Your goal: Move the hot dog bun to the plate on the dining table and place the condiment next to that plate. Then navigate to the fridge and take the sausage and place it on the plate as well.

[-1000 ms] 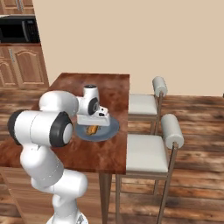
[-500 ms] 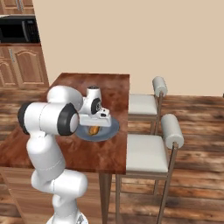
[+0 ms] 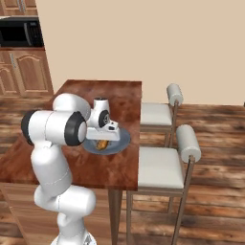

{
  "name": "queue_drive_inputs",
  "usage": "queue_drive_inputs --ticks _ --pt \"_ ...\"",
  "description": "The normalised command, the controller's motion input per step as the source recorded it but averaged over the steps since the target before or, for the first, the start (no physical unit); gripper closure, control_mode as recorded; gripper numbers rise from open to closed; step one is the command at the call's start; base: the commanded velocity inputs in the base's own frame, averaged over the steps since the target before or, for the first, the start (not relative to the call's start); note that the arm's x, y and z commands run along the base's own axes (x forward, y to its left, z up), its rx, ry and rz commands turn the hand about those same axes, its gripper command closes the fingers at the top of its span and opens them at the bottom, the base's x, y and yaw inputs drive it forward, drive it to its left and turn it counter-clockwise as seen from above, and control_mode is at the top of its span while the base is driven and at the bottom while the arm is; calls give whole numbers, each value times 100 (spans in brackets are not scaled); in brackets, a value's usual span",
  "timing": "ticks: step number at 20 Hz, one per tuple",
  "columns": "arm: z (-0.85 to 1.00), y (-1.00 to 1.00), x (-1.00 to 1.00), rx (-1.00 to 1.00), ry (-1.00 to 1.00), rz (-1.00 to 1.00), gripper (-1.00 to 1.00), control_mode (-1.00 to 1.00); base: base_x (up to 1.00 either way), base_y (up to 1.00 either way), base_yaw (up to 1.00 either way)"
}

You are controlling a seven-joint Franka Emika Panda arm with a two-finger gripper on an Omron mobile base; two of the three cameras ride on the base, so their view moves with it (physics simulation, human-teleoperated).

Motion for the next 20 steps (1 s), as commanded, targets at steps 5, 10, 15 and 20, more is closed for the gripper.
queue_drive_inputs --ticks 5,10,15,20 --pt "3 0 -5 0 -7 0 -100 -100 0 0 0" --pt "41 0 -28 0 -16 0 -100 -100 0 0 0" --pt "68 0 -46 0 -20 0 -100 -100 0 0 0" --pt "78 1 -59 0 -22 0 -100 -100 0 0 0"
